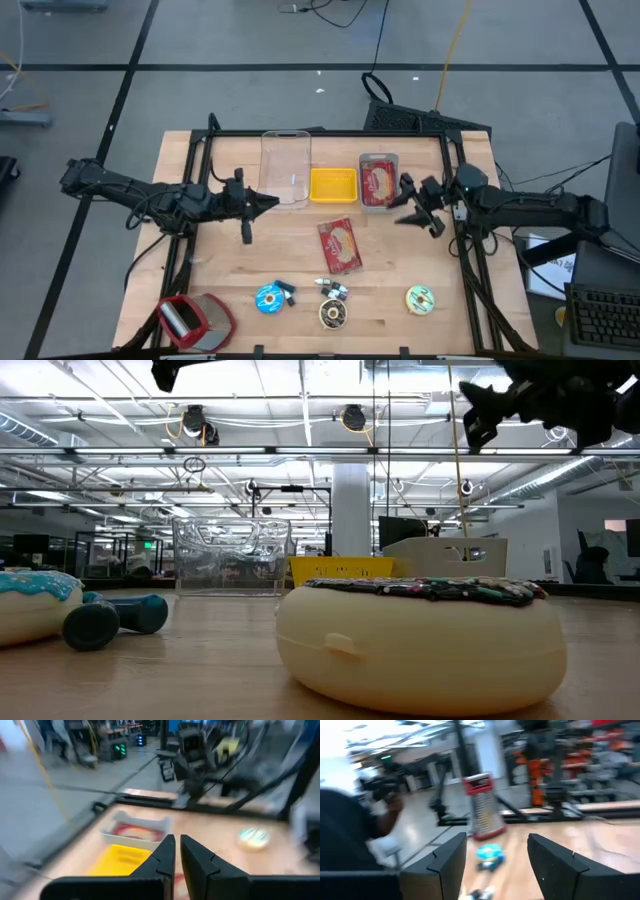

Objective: Pick & Place Food Item
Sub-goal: Put the red popcorn bag into the gray bin

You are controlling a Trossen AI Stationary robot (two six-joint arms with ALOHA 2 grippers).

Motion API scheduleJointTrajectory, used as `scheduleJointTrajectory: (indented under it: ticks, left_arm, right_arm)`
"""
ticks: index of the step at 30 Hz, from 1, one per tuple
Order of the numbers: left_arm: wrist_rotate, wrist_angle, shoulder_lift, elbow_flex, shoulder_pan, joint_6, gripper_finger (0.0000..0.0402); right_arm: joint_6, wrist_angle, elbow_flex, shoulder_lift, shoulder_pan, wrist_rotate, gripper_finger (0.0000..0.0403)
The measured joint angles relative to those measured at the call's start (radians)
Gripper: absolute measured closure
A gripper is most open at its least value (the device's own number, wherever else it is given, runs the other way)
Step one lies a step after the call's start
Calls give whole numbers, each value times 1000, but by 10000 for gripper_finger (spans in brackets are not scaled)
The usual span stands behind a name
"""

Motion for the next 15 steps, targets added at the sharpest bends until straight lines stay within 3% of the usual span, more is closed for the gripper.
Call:
scheduleJointTrajectory:
  ticks: [2, 4, 9, 15]
  left_arm:
    - [45, 14, 0, 0, -4, -169, 371]
    - [49, 37, 1, 0, -5, -230, 371]
    - [4, 42, 0, 0, -3, -172, 371]
    - [7, 42, 0, 0, -4, -174, 371]
  right_arm:
    - [-40, 48, -28, 14, 90, 44, 204]
    - [-87, 128, -70, 36, 183, 140, 205]
    - [-124, 353, -168, 73, 346, 346, 205]
    - [-154, 488, -242, 74, 421, 418, 205]
